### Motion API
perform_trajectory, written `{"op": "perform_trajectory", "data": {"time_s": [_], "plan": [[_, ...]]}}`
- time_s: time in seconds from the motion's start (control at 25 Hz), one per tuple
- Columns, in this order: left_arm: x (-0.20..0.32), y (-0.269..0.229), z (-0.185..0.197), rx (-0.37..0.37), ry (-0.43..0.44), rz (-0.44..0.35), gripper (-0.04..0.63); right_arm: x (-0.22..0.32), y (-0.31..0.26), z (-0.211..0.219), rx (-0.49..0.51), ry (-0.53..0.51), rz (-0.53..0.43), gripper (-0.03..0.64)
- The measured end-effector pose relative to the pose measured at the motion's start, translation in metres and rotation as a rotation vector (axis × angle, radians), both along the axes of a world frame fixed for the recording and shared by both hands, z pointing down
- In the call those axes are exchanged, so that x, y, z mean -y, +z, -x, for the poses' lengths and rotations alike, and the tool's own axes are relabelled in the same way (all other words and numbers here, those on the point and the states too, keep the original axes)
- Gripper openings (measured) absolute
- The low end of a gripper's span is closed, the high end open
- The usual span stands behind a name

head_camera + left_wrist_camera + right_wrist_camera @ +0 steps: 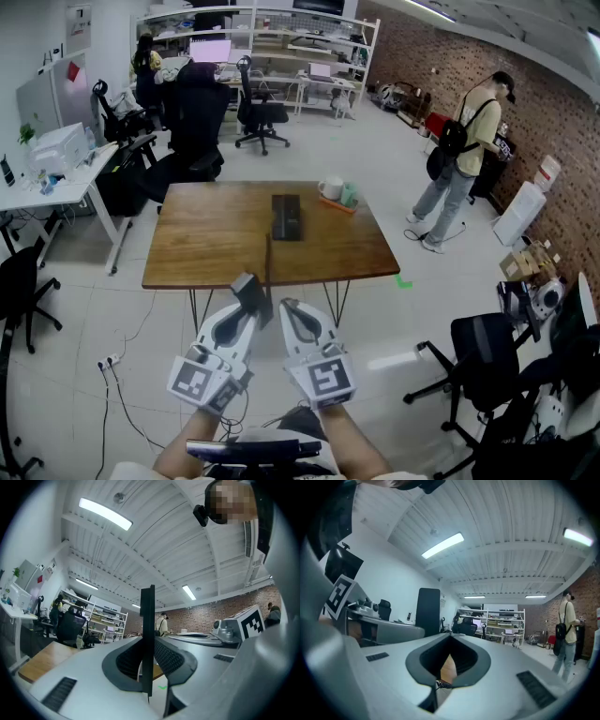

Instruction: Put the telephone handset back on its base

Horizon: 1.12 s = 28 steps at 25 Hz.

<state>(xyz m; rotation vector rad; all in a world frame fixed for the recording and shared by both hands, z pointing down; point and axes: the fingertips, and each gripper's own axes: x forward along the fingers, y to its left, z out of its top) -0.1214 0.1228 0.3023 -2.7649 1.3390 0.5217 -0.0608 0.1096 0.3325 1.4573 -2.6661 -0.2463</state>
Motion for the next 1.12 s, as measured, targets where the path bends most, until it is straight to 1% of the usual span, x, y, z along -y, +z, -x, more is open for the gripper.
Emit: {"op": "perform_trajectory", "data": {"time_s": [0.12,0.28,0.48,0.6,0.72,0.88,1.12], "plan": [[0.009,-0.001,0.0,0.002,0.005,0.003,0.064,0.007,-0.006,0.004,0.038,0.003,-0.003,0.005],[0.022,-0.002,0.001,0.007,0.011,0.004,0.064,0.021,-0.003,0.004,-0.003,-0.003,-0.008,0.005],[0.043,0.001,-0.004,0.02,0.013,0.01,0.064,0.04,0.001,-0.002,0.014,0.008,0.005,0.005],[0.063,0.006,-0.008,0.026,0.015,0.02,0.064,0.06,0.006,-0.006,0.004,0.006,0.004,0.005],[0.082,0.01,-0.013,0.032,0.03,0.032,0.064,0.081,0.005,-0.01,0.019,0.01,0.002,0.005],[0.113,0.011,-0.019,0.027,0.014,0.026,0.064,0.108,0.013,-0.017,0.005,0.004,0.011,0.005],[0.159,0.028,-0.035,0.044,0.043,0.072,0.064,0.156,0.026,-0.034,0.001,0.021,0.041,0.005]]}}
